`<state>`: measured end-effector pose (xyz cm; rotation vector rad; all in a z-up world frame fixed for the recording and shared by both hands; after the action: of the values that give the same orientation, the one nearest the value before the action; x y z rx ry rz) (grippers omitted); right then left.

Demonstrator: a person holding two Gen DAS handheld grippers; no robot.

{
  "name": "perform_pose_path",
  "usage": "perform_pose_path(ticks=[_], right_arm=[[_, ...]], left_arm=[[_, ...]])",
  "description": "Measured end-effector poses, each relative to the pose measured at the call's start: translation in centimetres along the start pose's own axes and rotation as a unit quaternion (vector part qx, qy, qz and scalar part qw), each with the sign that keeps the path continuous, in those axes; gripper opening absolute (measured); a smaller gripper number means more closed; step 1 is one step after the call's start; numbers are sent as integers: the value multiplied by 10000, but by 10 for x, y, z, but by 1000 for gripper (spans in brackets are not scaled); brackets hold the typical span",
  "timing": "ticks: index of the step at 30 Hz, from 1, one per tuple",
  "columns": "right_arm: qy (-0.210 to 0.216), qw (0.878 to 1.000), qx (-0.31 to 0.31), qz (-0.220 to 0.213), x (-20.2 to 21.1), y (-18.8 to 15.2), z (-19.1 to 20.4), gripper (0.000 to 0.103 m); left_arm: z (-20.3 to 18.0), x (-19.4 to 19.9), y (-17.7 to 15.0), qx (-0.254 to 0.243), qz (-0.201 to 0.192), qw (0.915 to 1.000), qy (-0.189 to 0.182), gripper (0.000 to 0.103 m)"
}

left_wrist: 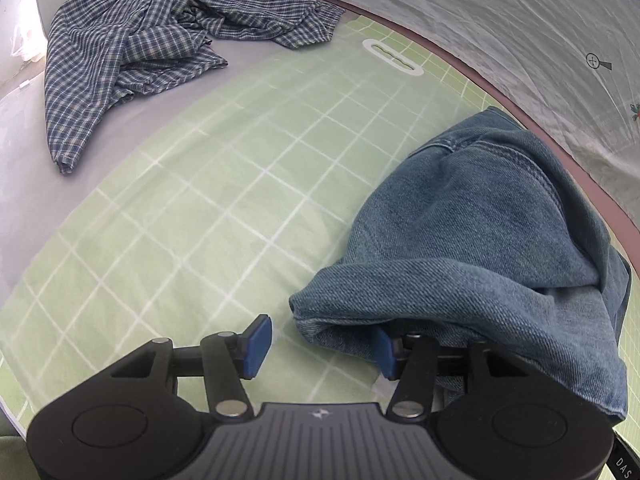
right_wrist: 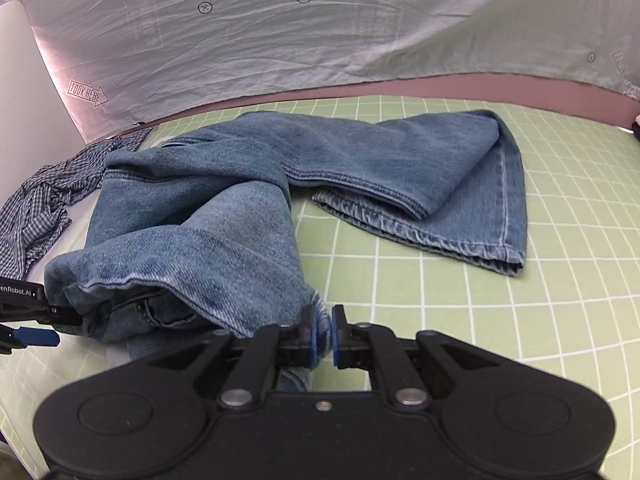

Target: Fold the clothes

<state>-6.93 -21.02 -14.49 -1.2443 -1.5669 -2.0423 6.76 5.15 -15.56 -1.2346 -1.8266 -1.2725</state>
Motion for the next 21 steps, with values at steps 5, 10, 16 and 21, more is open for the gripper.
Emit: perform_pose_path(ticks=[5, 10, 16, 21], right_arm=[[13, 9992, -215, 340, -19, -7, -1, 28], [-70, 9982, -309, 502, -30, -11, -4, 33], [-58, 9974, -428, 574, -34, -14, -8, 38], [20, 9983, -194, 558, -36, -13, -4, 24]], left_arm=[[1, -14, 8, -196, 172, 9996, 67, 60], [-5, -25, 15, -396, 176, 9990, 96, 60], [-7, -29, 21, -511, 59, 9986, 107, 60], [-9, -26, 22, -460, -136, 9988, -107, 22]])
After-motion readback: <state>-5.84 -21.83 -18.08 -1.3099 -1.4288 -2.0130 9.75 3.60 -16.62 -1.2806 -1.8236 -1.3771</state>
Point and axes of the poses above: each gripper's, at about its wrist camera, not at the fingertips, and x roughly against the way its jaws point, z to its left, y to its top, the point moved 5 cm from there along -x, roughly the way its jaws point, and after that the axes turned 9 degrees about -y, right-handed, at the moved point
